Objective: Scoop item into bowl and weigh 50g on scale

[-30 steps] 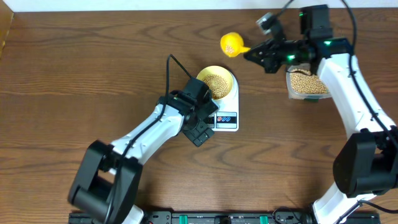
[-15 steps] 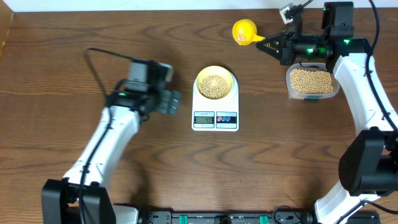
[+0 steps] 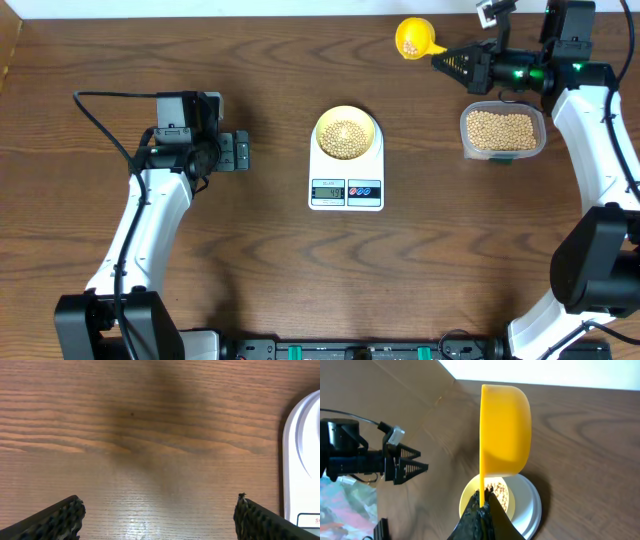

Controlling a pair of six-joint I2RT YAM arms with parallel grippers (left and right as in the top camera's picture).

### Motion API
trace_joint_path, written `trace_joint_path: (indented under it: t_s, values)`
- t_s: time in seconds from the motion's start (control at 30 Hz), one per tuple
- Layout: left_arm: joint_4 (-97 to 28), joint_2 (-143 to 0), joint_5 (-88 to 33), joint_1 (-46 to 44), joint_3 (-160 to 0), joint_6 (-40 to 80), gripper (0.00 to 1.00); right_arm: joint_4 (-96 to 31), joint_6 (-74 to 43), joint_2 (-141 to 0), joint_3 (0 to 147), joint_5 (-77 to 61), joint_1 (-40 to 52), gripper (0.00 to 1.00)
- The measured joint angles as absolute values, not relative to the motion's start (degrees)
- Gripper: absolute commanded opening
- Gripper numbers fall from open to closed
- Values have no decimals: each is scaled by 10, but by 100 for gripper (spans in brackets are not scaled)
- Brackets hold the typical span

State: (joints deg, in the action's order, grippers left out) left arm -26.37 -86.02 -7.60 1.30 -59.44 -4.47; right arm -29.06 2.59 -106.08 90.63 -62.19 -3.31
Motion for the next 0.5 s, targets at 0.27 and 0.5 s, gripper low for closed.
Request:
trace_joint_path:
  t_s: [0.27,0.5]
  values:
    - [-264,-860,-76,13,-594,-45,98,-288,22,-1061,906,-622,-33,1]
    - [-264,-860,-76,13,-594,-45,98,-287,21,-1061,906,-622,-33,1]
